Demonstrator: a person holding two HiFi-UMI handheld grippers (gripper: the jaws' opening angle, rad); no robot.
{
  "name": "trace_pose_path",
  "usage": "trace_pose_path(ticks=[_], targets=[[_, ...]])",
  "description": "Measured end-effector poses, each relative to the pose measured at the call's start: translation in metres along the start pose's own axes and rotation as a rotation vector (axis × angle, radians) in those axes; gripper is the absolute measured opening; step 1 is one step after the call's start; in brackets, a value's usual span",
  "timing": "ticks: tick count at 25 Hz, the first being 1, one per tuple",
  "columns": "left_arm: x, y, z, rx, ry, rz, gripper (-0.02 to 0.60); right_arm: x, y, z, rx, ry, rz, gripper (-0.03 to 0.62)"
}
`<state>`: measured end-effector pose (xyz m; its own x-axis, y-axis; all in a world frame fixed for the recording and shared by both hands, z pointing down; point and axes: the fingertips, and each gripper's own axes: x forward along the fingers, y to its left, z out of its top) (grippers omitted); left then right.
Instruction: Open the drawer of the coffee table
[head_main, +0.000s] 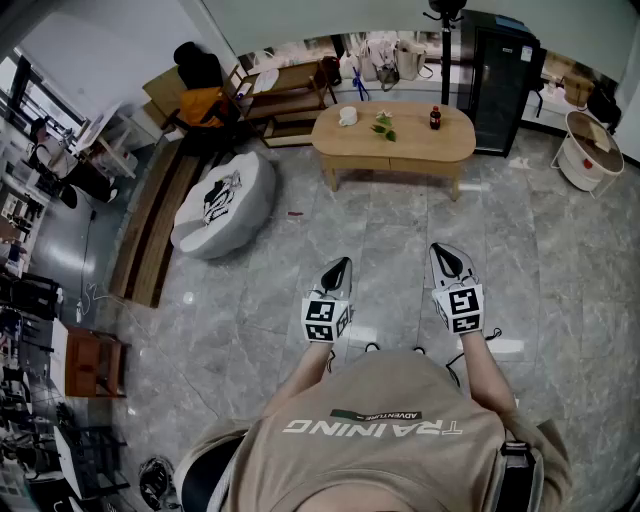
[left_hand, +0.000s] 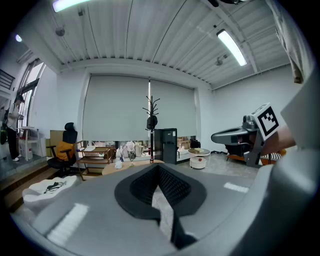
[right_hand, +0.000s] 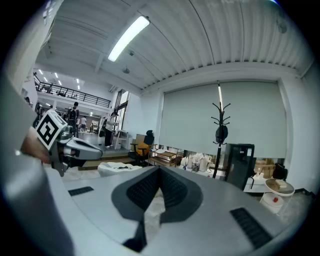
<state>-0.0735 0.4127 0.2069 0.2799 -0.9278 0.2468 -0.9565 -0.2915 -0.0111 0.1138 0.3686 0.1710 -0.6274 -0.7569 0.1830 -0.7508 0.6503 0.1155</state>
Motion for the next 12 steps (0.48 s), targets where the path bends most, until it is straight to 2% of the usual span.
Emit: trace_pose_path(ticks=[4, 12], targets=[[0.002, 0.004, -0.007, -0.035, -0.013, 0.021, 0.0, 0.0, -0.011, 0.0, 0.002, -0.015, -0.011, 0.004], [0.009, 0.014, 0.007, -0.027, -0.042, 0.019, 0.001, 0.005, -0.004, -0.001, 0.006, -0.005, 0.013, 0.005]])
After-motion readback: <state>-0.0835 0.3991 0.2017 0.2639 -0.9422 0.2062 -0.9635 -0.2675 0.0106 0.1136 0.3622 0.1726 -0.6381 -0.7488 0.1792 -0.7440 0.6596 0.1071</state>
